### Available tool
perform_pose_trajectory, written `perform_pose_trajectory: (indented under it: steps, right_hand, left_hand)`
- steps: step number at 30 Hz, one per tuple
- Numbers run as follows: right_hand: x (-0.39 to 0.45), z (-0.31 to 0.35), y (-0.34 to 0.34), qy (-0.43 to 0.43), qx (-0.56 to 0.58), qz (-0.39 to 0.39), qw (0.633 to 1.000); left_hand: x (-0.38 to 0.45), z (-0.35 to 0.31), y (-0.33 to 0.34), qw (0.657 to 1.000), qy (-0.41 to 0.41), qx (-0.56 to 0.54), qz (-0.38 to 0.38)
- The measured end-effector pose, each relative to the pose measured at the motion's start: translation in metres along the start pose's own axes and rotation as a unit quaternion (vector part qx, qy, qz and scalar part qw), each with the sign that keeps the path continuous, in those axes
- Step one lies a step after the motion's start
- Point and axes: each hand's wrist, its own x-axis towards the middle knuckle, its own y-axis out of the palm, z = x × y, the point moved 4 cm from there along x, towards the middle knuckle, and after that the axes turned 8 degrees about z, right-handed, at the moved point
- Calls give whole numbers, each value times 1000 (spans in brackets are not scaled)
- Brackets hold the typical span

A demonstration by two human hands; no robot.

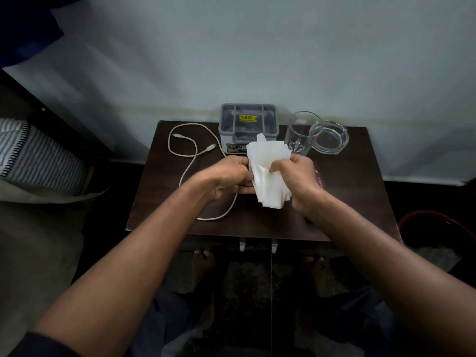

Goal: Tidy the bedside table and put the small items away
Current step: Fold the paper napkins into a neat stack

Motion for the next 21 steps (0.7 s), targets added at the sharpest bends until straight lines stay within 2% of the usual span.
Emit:
perform_pose_trajectory:
  steps: [8,13,19,21]
  right_hand:
    - [4,-3,14,2,17,63,998]
    - [2,0,25,-3,46,104,994]
    - [6,4,32,-33,29,104,994]
    - [6,6,34,-57,5,97,994]
  left_hand:
    - [-13,-4,-12,999,5,-31,-35]
    - [-21,-9,-17,998,37,45,-10]
    - [-22,-10,-44,959,99,200,-174]
    - [-25,-13,-47,939,99,267,-195]
